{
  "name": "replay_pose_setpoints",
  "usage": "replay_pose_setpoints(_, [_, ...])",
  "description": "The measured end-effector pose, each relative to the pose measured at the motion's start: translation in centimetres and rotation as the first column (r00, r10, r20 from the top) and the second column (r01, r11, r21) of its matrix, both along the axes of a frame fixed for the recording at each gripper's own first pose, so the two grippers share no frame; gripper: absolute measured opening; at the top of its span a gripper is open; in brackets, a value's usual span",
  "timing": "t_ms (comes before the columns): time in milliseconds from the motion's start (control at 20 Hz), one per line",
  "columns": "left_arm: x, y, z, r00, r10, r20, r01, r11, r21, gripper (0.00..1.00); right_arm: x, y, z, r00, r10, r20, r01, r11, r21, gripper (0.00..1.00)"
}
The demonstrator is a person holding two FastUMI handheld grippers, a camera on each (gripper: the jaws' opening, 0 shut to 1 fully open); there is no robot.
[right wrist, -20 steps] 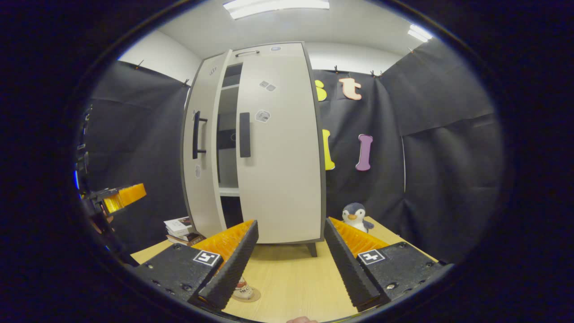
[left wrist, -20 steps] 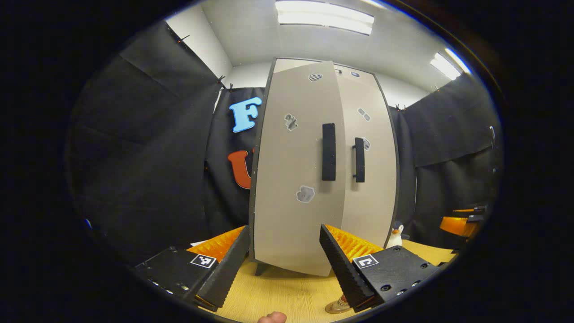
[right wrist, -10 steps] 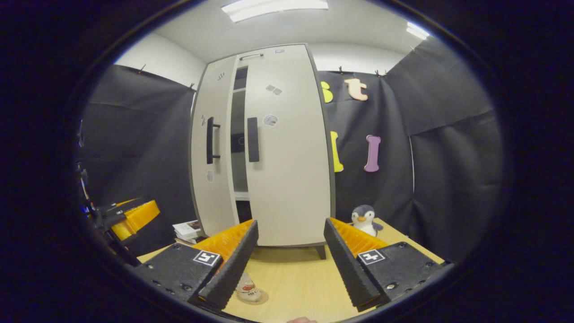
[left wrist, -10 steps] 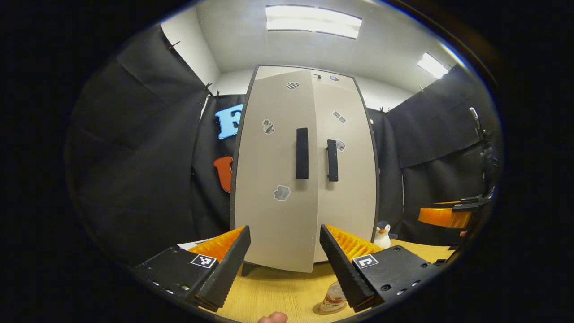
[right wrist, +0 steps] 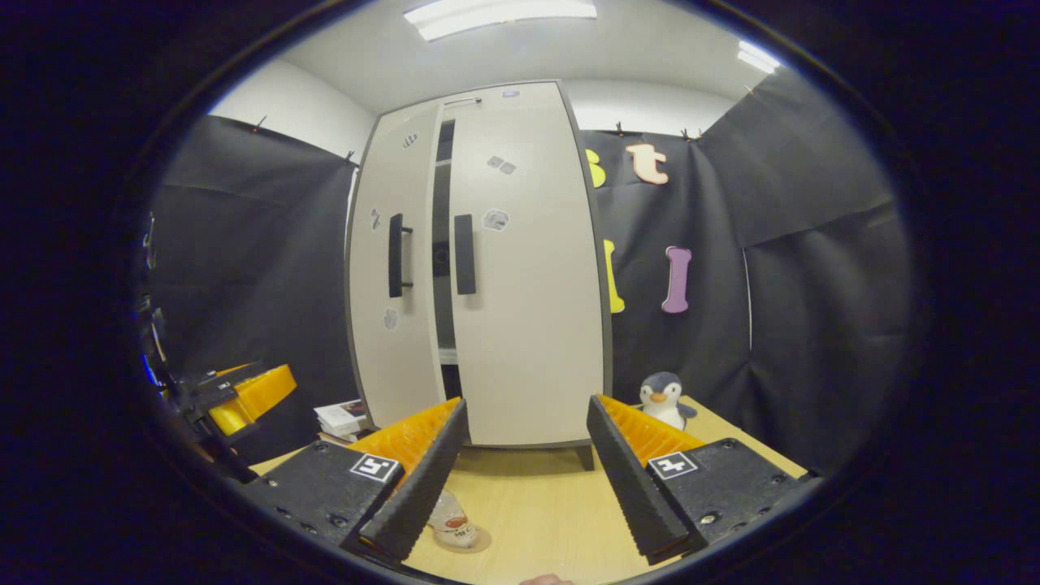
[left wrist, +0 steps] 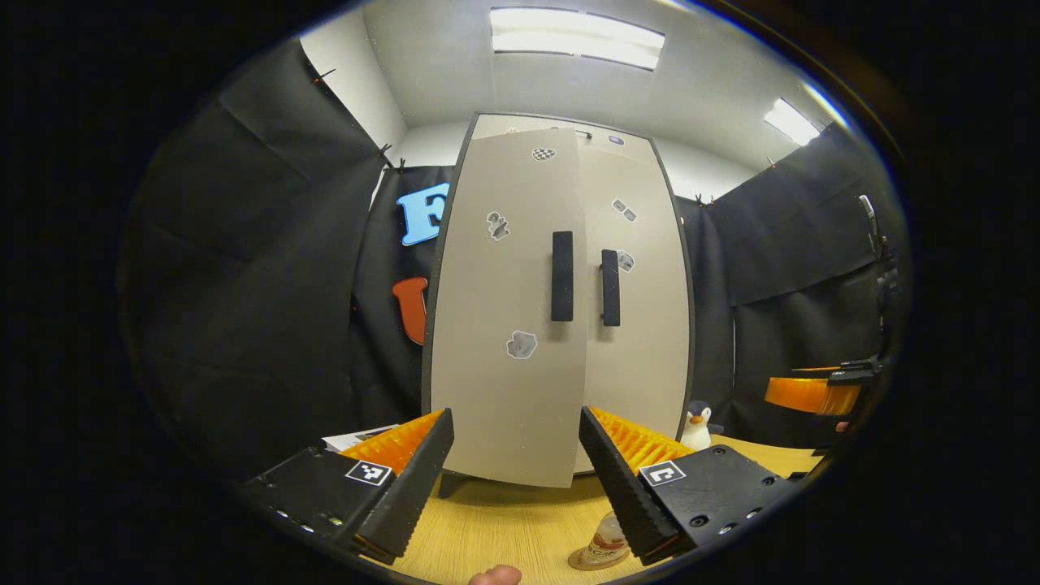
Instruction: Grasp the bottle in the cabinet with the left hand and place it on the coaster, then close the right door with the right hand and the left door with the left hand.
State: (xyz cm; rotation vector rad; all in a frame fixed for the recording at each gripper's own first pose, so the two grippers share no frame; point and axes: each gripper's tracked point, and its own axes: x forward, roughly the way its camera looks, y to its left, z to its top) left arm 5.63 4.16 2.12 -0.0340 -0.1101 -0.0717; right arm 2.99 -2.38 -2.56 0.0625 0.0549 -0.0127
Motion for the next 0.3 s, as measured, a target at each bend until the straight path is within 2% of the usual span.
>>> replay_pose_setpoints(100, [-0.07,0.09,-0.34,1.0,0.0,-0.009,0.0,1.0,-0.01,0.99,0.03,0.26,-0.08,1.0,0.007,-0.009,-0.007,1.0,0.003,0.94])
replay_pose_setpoints(150, [0.0,0.22,-0.6,1.0,0.002,-0.016,-0.002,1.0,-0.013,0.95,0.08,0.26,0.02,1.0,0.008,-0.009,-0.008,1.0,0.004,0.97])
replay_pose_setpoints(200, [0.02,0.21,-0.84,1.0,0.004,-0.025,-0.005,1.0,-0.014,0.99,0.14,0.24,0.16,1.0,0.007,-0.006,-0.007,1.0,0.003,0.94])
replay_pose_setpoints(250, [-0.07,0.25,-0.84,1.0,0.005,-0.027,-0.005,1.0,-0.016,0.95,0.04,0.32,0.15,1.0,0.007,-0.005,-0.007,1.0,0.002,0.94])
replay_pose_setpoints(300, [-0.09,0.06,-0.89,1.0,-0.003,-0.031,0.002,1.0,-0.021,0.95,0.09,0.36,0.16,1.0,0.009,-0.006,-0.009,1.0,0.0,0.94])
